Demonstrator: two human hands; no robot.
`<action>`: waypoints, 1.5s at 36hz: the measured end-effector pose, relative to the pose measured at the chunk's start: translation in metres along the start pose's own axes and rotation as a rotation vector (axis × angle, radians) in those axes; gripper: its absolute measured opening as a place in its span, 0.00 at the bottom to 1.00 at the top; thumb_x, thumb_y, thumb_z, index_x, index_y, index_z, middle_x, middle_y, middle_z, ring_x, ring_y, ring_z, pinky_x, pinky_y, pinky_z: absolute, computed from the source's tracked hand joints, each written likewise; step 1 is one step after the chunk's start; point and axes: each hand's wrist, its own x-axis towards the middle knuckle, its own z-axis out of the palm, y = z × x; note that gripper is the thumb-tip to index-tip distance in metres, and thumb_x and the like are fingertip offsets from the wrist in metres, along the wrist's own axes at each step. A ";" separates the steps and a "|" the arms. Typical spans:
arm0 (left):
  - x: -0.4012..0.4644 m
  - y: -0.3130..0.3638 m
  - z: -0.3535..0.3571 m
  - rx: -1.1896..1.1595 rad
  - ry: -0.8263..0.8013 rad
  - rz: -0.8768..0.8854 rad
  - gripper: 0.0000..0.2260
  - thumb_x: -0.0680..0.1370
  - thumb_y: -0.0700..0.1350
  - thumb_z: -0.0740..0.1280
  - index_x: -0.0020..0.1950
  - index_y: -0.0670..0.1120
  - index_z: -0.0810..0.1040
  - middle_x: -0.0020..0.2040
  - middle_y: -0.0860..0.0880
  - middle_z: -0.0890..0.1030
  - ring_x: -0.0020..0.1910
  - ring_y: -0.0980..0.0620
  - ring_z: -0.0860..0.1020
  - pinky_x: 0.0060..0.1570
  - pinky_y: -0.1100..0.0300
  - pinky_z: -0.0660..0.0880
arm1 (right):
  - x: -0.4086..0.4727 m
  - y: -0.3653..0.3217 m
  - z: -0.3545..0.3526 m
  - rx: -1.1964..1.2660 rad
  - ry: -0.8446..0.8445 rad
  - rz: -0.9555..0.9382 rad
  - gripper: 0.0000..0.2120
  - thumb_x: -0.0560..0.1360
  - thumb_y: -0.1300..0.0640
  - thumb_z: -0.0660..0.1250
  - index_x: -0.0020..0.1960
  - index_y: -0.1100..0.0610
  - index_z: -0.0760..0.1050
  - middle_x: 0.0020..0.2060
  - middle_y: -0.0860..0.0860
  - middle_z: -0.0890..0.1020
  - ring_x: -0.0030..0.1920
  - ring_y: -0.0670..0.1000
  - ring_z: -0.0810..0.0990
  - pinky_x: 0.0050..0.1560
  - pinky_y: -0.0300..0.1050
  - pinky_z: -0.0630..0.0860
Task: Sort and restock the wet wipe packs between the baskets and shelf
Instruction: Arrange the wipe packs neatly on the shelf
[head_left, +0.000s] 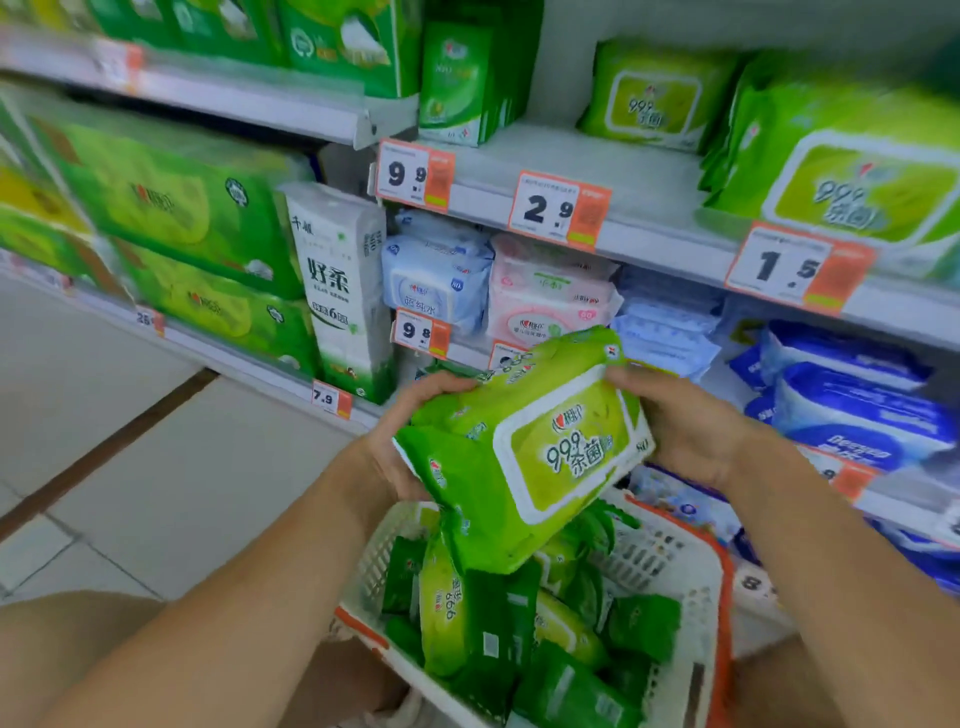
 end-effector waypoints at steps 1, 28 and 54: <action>-0.001 0.005 0.010 0.007 -0.012 -0.002 0.13 0.73 0.49 0.70 0.31 0.45 0.86 0.33 0.47 0.85 0.33 0.53 0.84 0.34 0.66 0.78 | -0.002 -0.002 0.002 -0.025 -0.007 0.009 0.34 0.49 0.40 0.85 0.53 0.51 0.86 0.55 0.56 0.85 0.52 0.55 0.86 0.49 0.51 0.83; 0.081 0.208 0.121 0.981 0.164 0.849 0.14 0.78 0.48 0.69 0.62 0.49 0.74 0.52 0.53 0.83 0.45 0.63 0.83 0.46 0.65 0.80 | 0.033 -0.203 -0.012 -0.513 0.537 -0.687 0.47 0.54 0.65 0.86 0.68 0.57 0.67 0.58 0.51 0.83 0.57 0.51 0.83 0.59 0.54 0.80; 0.214 0.223 0.090 2.356 0.336 0.209 0.20 0.82 0.50 0.53 0.73 0.51 0.71 0.74 0.48 0.69 0.71 0.43 0.68 0.68 0.48 0.67 | 0.212 -0.242 -0.067 -1.664 1.088 -0.156 0.30 0.76 0.58 0.68 0.74 0.55 0.61 0.69 0.62 0.66 0.72 0.70 0.62 0.63 0.67 0.70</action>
